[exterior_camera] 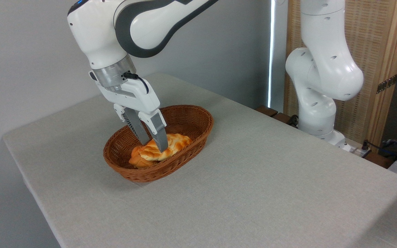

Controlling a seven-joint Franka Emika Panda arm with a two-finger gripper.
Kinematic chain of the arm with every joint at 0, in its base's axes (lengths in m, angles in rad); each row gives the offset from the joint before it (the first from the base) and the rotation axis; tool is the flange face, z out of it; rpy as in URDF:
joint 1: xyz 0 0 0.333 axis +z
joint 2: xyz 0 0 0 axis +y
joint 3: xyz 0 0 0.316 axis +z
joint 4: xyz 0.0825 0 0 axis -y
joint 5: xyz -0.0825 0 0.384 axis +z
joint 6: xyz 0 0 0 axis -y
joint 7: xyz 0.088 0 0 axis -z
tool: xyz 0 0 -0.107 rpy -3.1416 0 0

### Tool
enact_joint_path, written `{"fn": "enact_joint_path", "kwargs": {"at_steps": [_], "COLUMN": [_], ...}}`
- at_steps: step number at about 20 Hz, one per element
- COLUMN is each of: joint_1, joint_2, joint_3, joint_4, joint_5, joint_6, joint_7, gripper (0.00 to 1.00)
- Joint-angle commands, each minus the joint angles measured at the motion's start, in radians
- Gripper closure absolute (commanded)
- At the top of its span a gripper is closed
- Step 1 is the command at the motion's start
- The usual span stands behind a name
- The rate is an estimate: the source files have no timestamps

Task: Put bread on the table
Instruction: 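Lower the gripper into the basket around the braided bread roll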

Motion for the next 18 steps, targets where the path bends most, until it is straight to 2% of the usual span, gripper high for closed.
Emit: {"fn": "enact_joint_path", "kwargs": {"at_steps": [1,3,5,18], "joint_1": [-0.001,-0.001,-0.001,-0.003], "joint_2": [0.002,0.002,0.004,0.008], "joint_3": [-0.002,-0.002,-0.002,-0.002], "joint_4": [0.001,0.001,0.001,0.001], "joint_5": [0.020,0.020,0.025,0.025], "joint_6": [0.007,0.007,0.007,0.002], "joint_7": [-0.002,-0.002,-0.002,0.000], "gripper": [0.54,0.66,0.73,0.75]}}
